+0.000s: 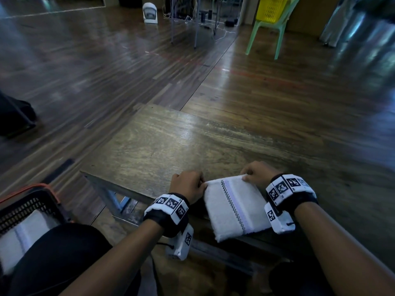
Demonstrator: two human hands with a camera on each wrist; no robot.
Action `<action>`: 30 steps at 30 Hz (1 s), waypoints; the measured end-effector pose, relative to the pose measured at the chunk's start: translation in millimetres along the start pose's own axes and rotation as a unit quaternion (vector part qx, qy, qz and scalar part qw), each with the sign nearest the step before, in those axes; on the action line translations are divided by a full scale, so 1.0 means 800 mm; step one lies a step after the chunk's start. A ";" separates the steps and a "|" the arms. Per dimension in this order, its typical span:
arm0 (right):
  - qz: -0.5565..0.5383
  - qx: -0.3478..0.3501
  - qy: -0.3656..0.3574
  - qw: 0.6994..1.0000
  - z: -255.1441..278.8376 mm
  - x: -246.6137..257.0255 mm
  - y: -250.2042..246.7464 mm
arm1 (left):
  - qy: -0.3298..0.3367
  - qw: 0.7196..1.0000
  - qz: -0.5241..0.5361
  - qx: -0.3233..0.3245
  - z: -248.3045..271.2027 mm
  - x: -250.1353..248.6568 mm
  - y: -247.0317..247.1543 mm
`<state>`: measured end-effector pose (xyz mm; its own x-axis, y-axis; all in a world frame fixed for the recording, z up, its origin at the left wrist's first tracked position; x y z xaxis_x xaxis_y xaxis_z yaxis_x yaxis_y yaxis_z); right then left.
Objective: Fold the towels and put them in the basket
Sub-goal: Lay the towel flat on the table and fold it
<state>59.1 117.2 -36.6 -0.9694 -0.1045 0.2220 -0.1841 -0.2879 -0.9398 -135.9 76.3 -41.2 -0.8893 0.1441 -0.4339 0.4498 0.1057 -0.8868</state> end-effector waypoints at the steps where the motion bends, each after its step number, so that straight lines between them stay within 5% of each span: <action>1: 0.000 0.012 -0.002 1.000 0.007 -0.003 0.001 | 0.005 1.000 0.004 0.000 -0.001 -0.003 0.000; 8: -0.043 -0.015 -0.017 0.999 0.041 -0.027 0.004 | 0.108 0.992 0.043 0.046 0.002 -0.036 0.020; 30: -0.022 -0.031 -0.073 0.997 0.048 -0.020 0.008 | 0.080 0.995 0.047 0.049 -0.016 -0.038 0.035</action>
<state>79.6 80.1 -36.4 -0.9268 -0.2325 0.2950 -0.2403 -0.2366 -0.9414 -94.9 87.9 -50.8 -0.8162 0.3036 -0.4917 0.5130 -0.0109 -0.8583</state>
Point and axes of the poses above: each hand's wrist, its own z-axis away from the middle knuckle, its own y-axis out of the palm, x = y × z, the point moved 9 cm from there along -z, towards the middle knuckle, and after that the axes turned 11 degrees about -x, right-handed, at the moved point
